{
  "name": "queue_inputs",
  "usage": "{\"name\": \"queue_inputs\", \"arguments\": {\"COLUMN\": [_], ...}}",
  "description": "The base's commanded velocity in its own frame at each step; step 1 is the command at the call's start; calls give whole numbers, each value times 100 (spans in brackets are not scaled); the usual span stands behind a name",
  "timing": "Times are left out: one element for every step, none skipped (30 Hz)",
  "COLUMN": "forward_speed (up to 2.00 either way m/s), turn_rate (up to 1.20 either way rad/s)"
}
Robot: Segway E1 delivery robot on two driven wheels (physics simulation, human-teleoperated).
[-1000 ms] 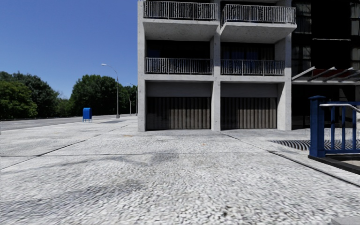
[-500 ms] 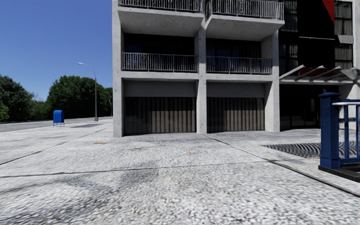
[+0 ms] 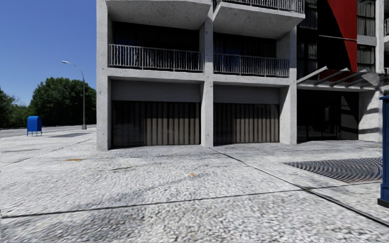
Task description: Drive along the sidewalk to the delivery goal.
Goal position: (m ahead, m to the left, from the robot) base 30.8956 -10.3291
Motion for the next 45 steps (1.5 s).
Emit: {"name": "queue_inputs", "arguments": {"forward_speed": [150, 150, 150, 150, 150, 150, 150, 150, 150, 150, 150, 150, 150, 150, 151, 158, 163, 163, 173, 176, 177, 177, 178, 178, 178, 178, 178, 178, 178, 180, 187, 200, 200, 200, 200, 200, 200, 200, 200, 200, 200, 200, 200, 200, 200], "turn_rate": [-40, -40, -40, -39, -36, -35, -35, -35, -35, -34, -34, -34, -34, -34, -37, -40, -43, -43, -46, -48, -52, -57, -59, -59, -60, -60, -60, -60, -60, -60, -60, -60, -61, -61, -61, -61, -61, -61, -61, -61, -61, -61, -61, -61, -61]}}
